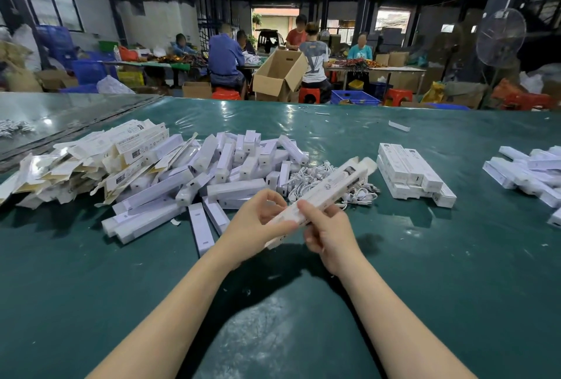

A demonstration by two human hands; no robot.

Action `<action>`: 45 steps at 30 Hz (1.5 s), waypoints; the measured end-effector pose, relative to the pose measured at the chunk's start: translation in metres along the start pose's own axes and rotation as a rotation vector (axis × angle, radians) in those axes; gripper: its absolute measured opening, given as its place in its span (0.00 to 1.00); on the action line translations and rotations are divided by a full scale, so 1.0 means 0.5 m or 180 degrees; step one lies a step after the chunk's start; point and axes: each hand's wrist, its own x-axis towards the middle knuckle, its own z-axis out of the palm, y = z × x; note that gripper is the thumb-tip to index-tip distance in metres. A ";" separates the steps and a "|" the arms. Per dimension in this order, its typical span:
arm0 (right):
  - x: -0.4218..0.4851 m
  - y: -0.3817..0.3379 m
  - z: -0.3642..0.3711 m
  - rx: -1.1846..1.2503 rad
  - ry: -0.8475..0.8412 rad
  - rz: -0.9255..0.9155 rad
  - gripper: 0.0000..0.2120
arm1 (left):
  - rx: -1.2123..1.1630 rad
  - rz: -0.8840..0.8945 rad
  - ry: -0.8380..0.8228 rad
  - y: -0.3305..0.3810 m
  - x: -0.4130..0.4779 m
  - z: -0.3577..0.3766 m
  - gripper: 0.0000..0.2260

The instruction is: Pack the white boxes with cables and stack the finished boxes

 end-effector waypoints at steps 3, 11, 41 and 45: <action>0.006 -0.017 -0.016 0.0833 0.0491 0.0184 0.05 | -0.1737 -0.0340 -0.0014 0.003 0.005 -0.001 0.12; 0.005 -0.029 -0.024 0.1869 0.0426 0.0811 0.04 | -0.1371 0.0085 0.0311 0.004 0.006 0.013 0.12; 0.001 -0.021 -0.020 0.2693 -0.0319 0.0591 0.30 | 0.0091 0.0899 0.1063 0.015 -0.001 0.013 0.18; 0.003 -0.017 -0.015 0.2330 0.0476 0.0742 0.12 | 0.1132 0.1792 0.1029 0.015 -0.012 0.030 0.14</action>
